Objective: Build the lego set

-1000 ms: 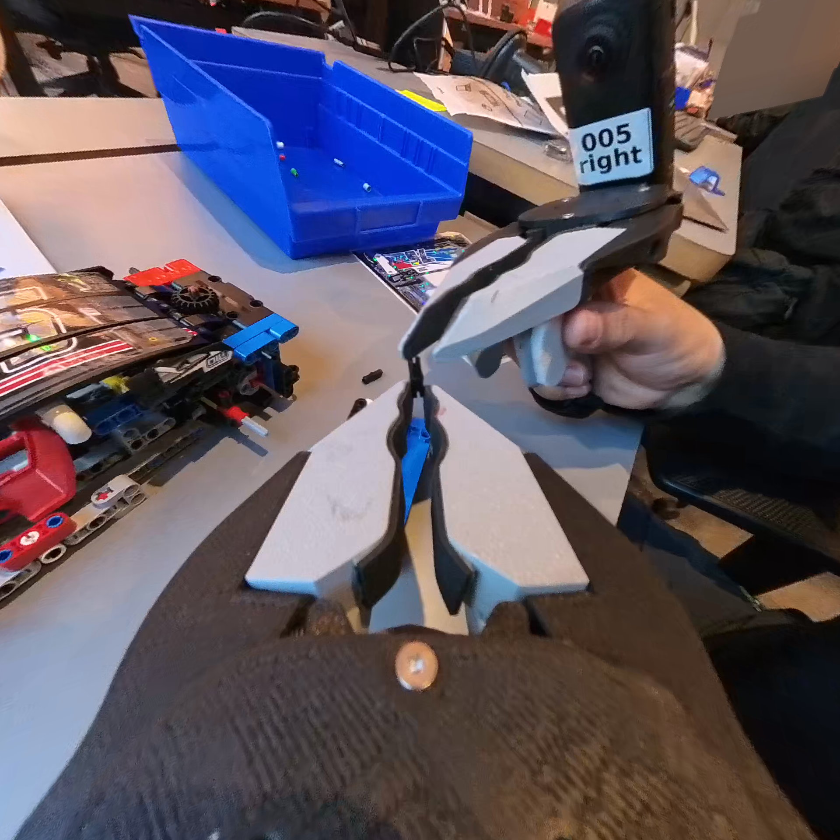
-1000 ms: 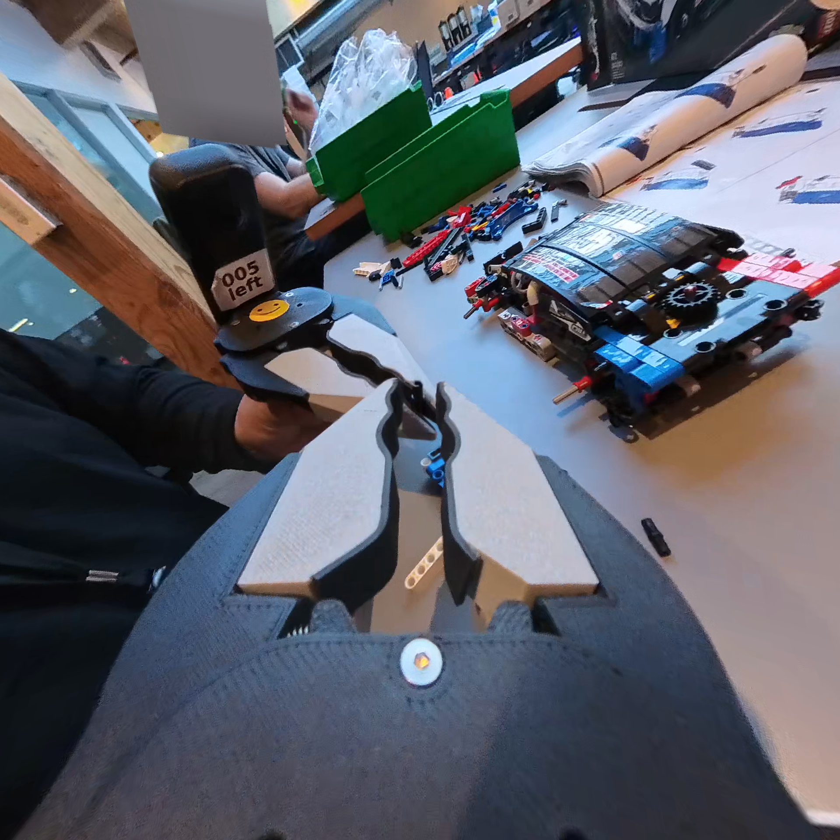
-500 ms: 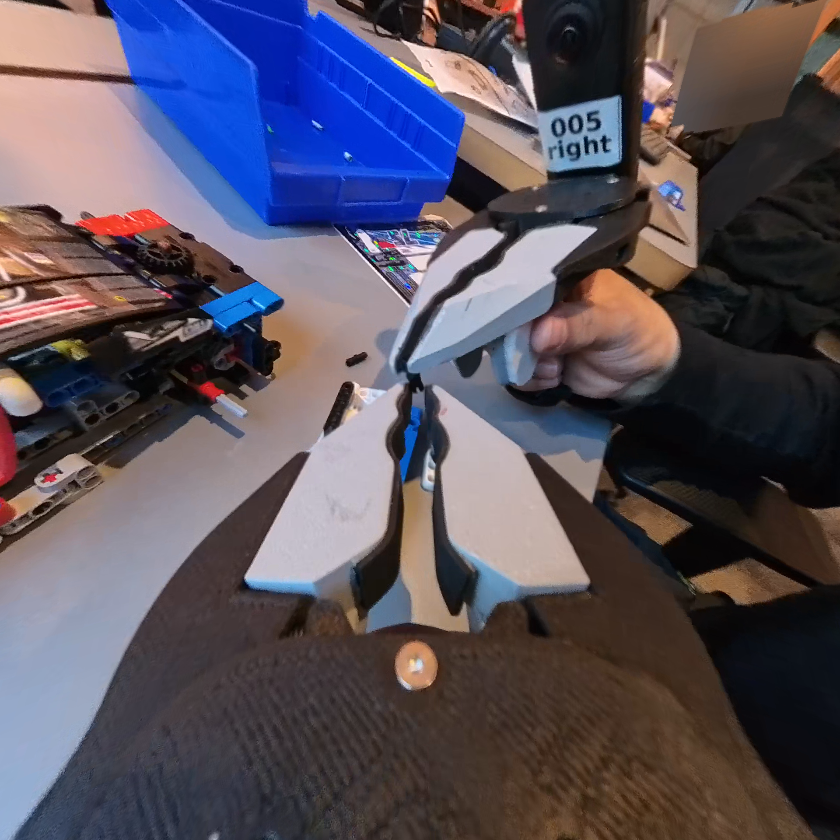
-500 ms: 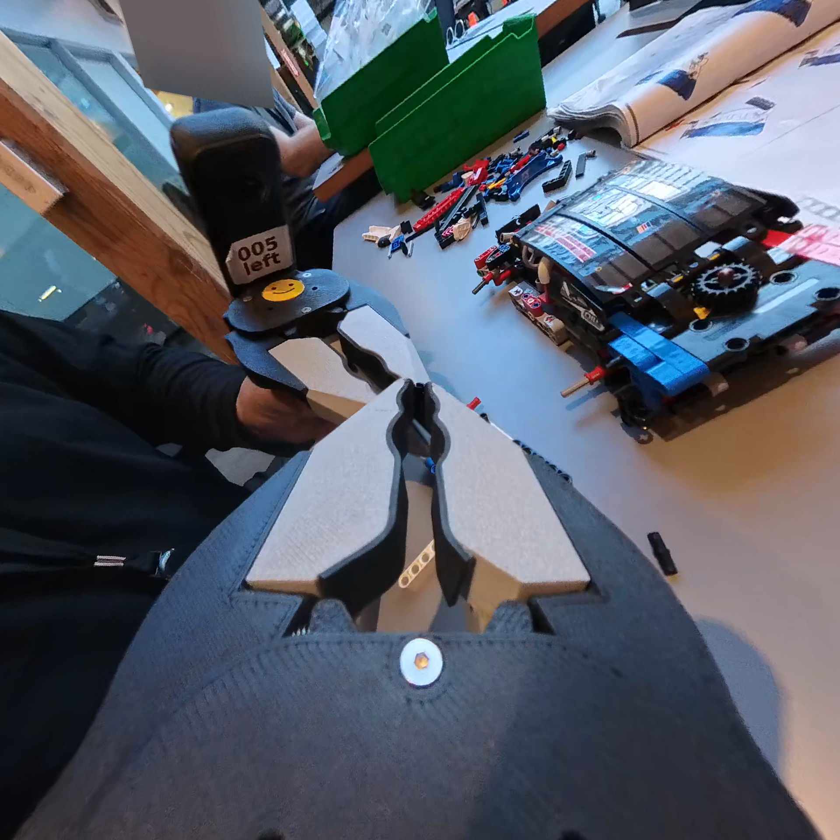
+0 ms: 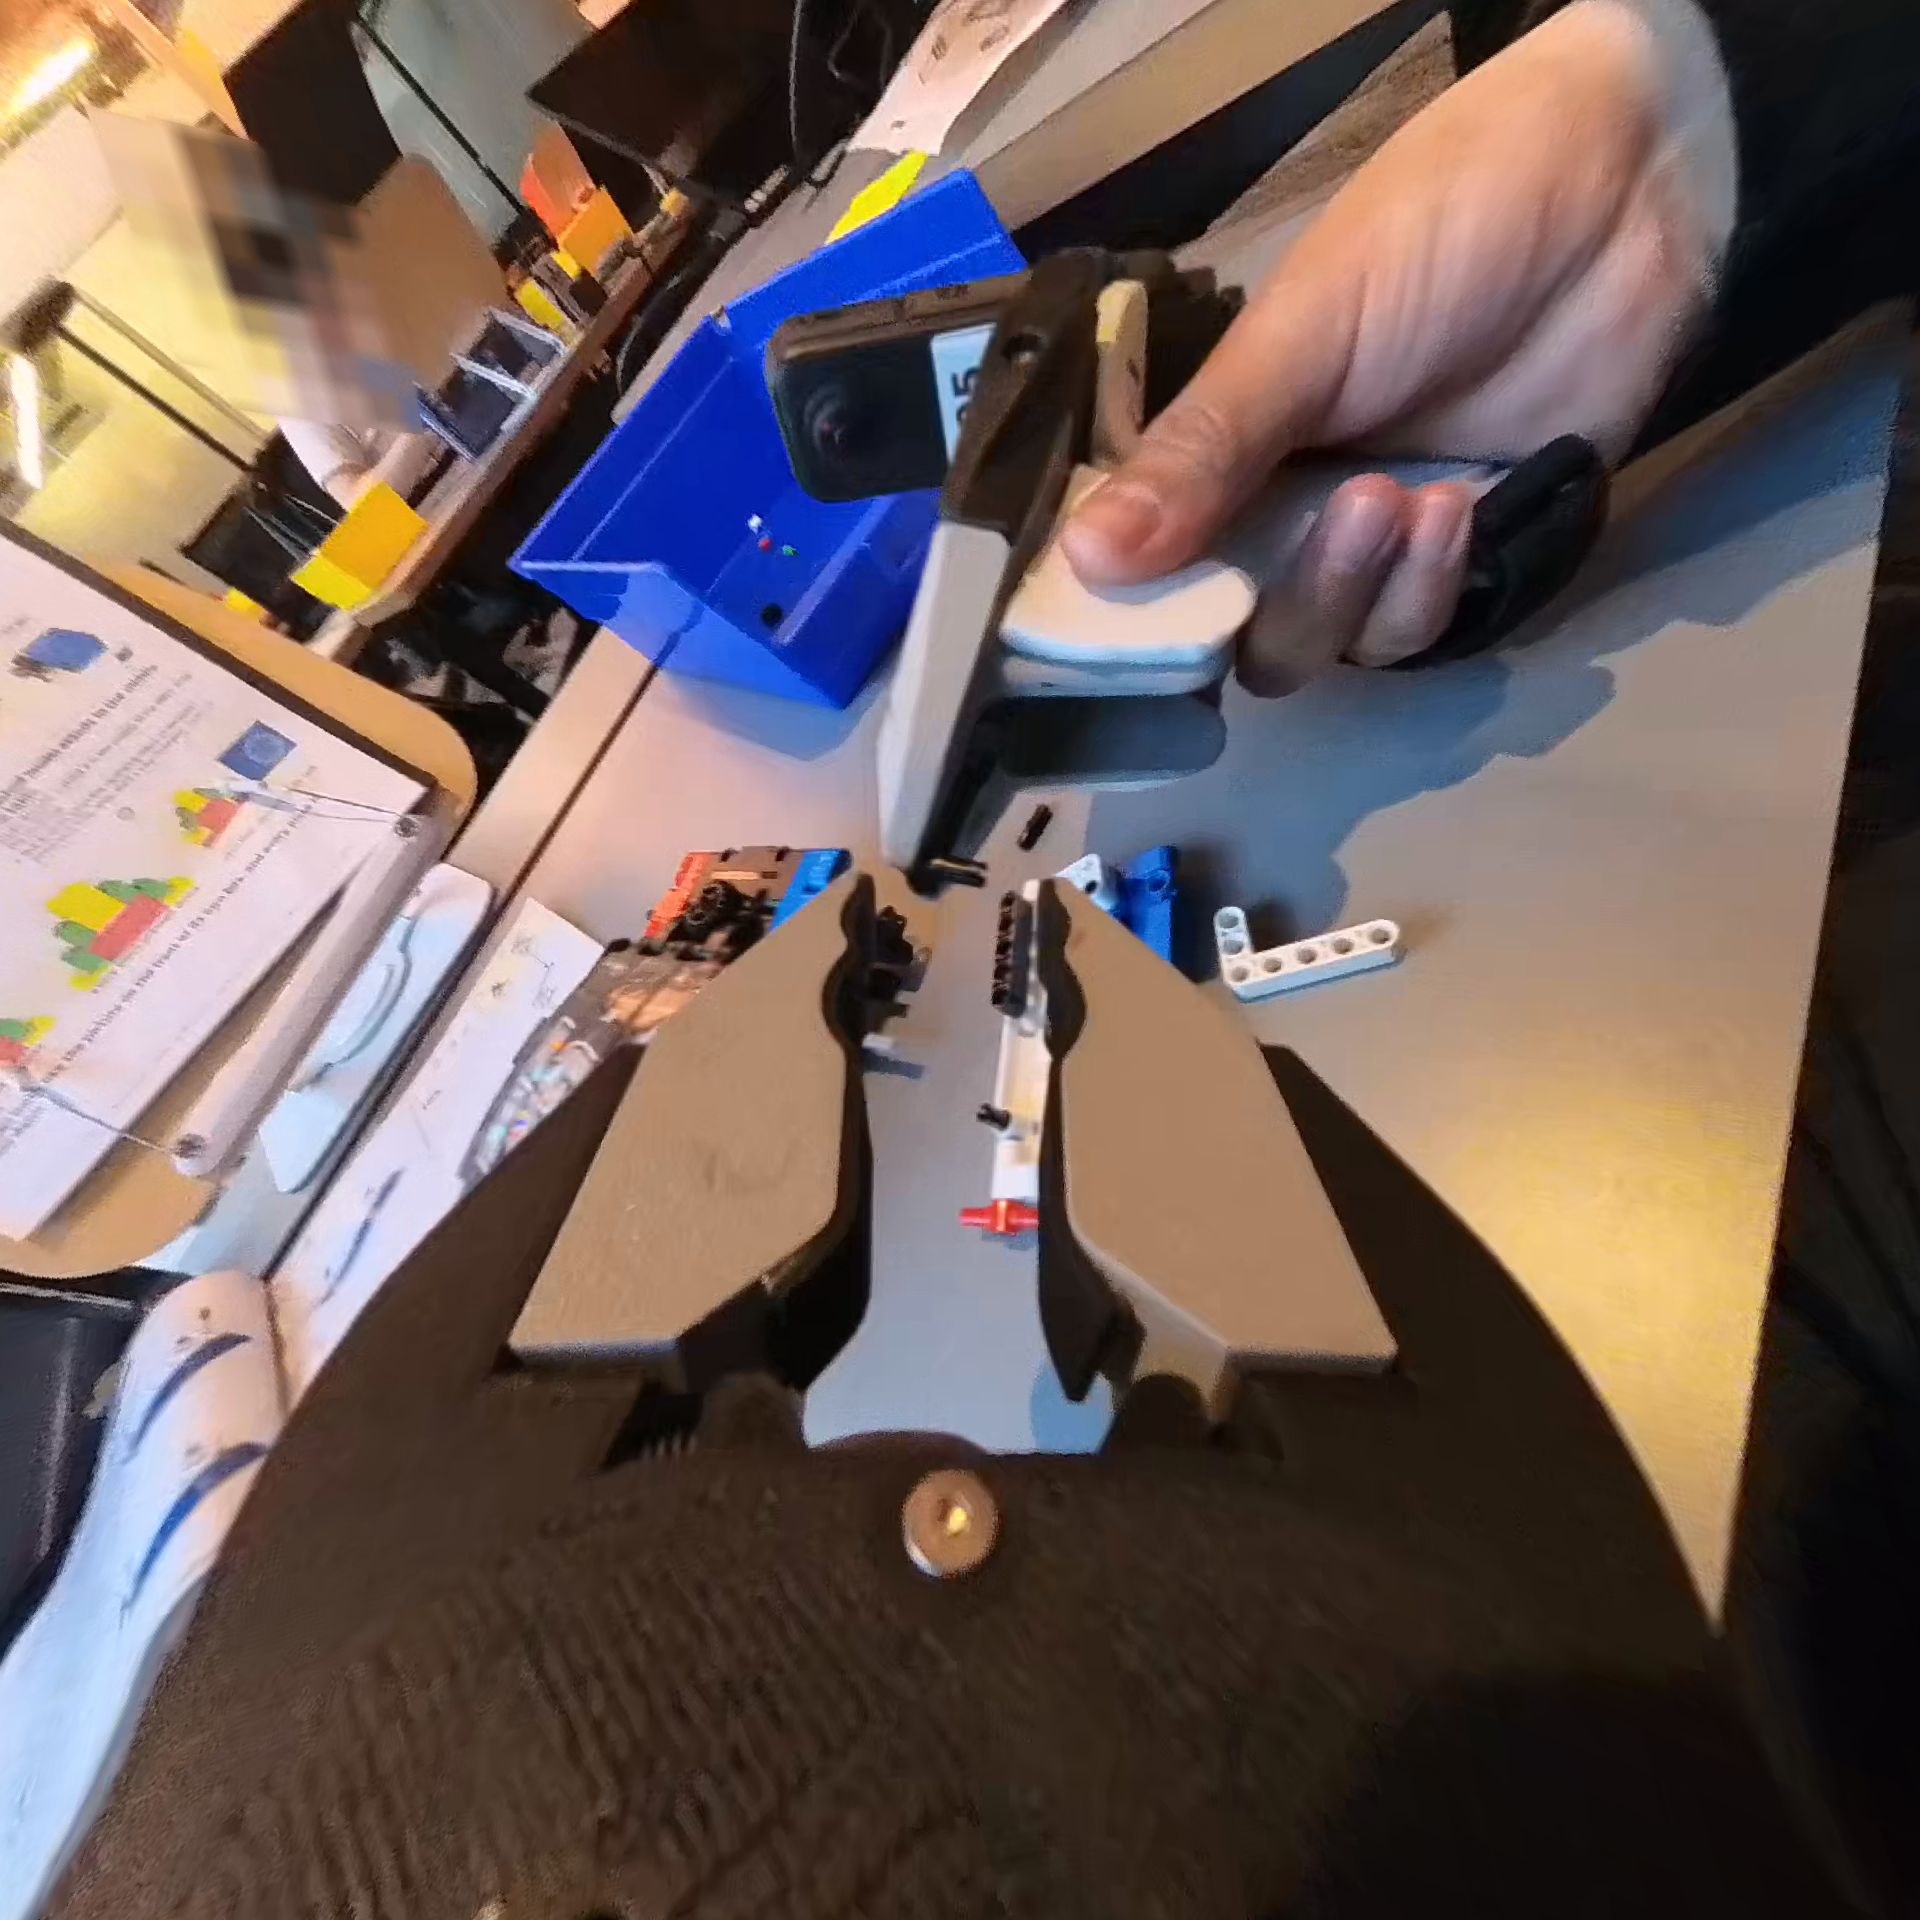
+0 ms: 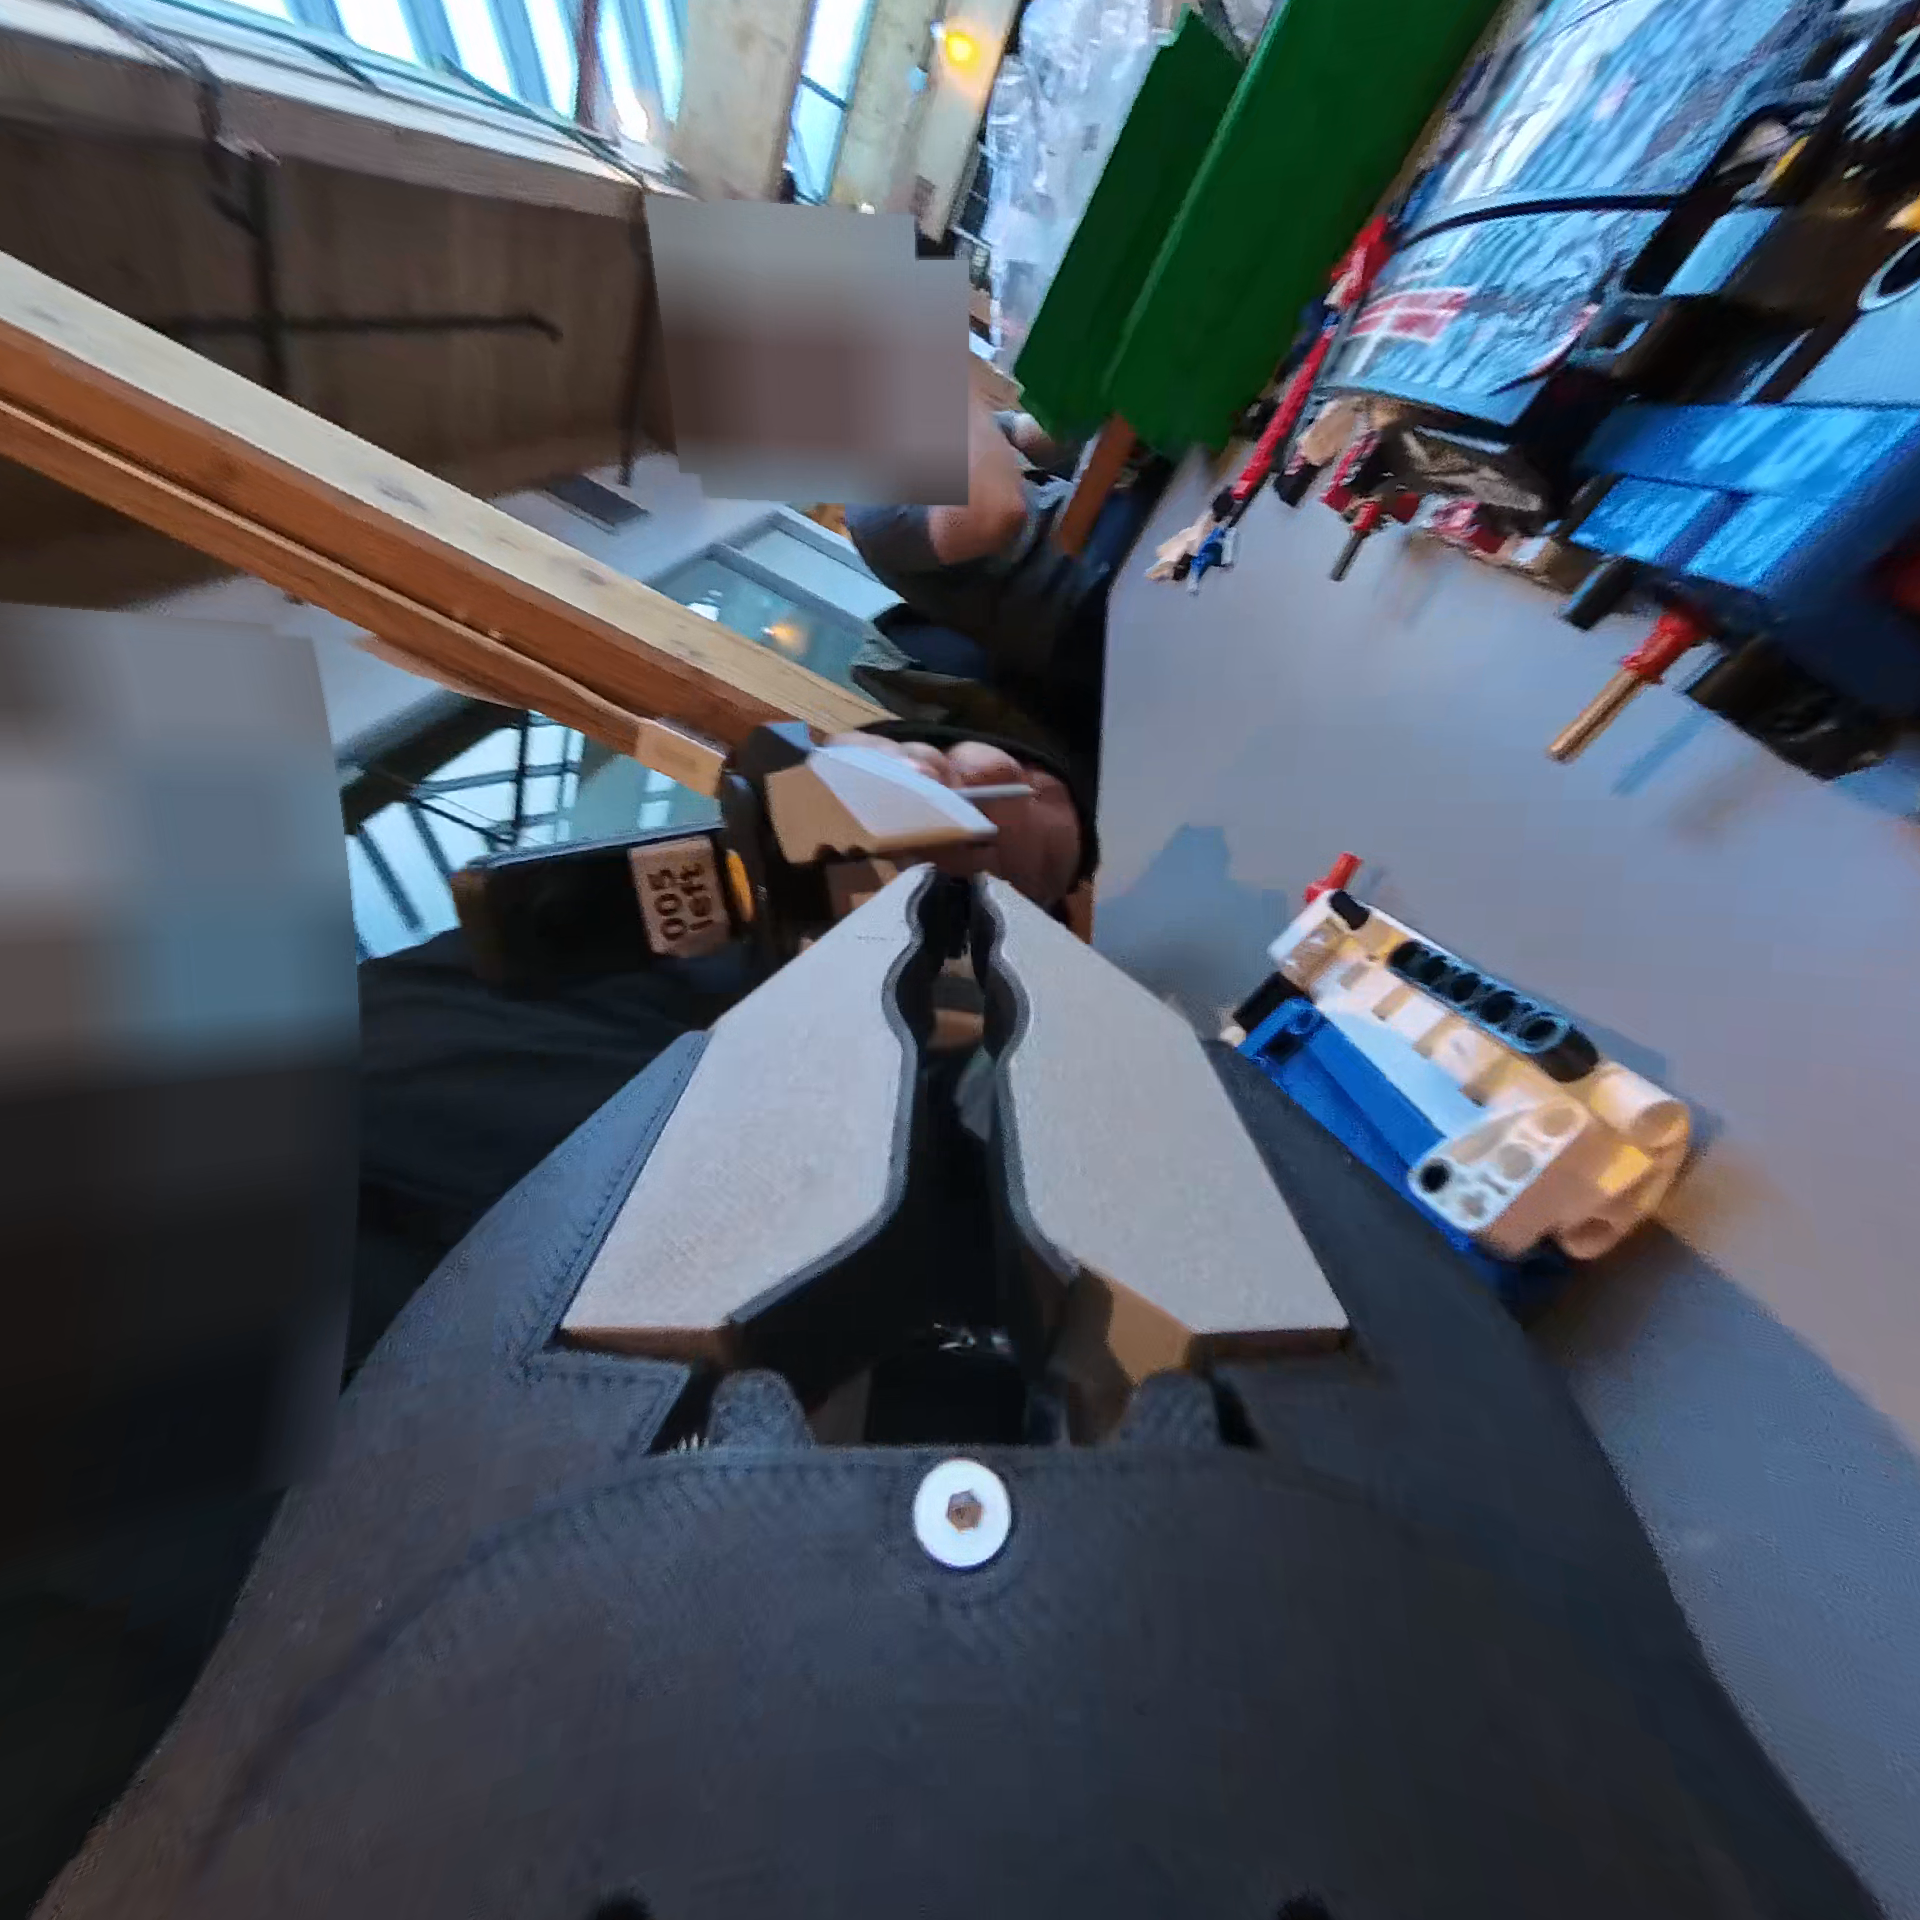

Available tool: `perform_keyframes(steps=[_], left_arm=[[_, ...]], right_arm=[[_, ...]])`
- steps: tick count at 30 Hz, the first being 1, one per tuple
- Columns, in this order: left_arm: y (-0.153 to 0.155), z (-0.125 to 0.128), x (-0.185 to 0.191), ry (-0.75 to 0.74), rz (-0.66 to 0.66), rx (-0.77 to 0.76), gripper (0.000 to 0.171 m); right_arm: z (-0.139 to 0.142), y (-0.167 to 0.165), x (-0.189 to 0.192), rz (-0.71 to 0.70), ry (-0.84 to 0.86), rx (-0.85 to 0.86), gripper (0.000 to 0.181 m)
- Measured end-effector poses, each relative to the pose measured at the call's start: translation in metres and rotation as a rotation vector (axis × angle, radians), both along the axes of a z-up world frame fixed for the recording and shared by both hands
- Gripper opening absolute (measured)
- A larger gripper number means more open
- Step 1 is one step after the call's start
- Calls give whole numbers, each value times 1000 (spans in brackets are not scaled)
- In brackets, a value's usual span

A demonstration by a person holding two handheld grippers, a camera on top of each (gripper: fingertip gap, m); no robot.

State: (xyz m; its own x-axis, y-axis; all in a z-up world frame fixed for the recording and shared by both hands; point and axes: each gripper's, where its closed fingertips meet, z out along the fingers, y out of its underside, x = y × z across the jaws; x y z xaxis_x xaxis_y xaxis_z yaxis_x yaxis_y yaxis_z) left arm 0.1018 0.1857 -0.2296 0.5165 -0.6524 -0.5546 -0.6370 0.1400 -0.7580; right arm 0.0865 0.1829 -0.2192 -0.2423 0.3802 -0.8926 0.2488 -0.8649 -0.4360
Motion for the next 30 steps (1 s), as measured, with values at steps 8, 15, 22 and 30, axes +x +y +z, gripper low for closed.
perform_keyframes(steps=[8,15,22,30], left_arm=[[-5,-4,7,-153,-28,-126,27],[-8,-6,9,-98,-70,-99,17],[-8,-4,7,-97,-57,-34,14],[2,9,8,-164,23,40,14]], right_arm=[[-3,-8,1,0,-9,58,1],[-11,-14,2,46,-40,63,1],[-8,-15,2,43,-17,54,2],[2,-8,8,-3,44,90,2]])
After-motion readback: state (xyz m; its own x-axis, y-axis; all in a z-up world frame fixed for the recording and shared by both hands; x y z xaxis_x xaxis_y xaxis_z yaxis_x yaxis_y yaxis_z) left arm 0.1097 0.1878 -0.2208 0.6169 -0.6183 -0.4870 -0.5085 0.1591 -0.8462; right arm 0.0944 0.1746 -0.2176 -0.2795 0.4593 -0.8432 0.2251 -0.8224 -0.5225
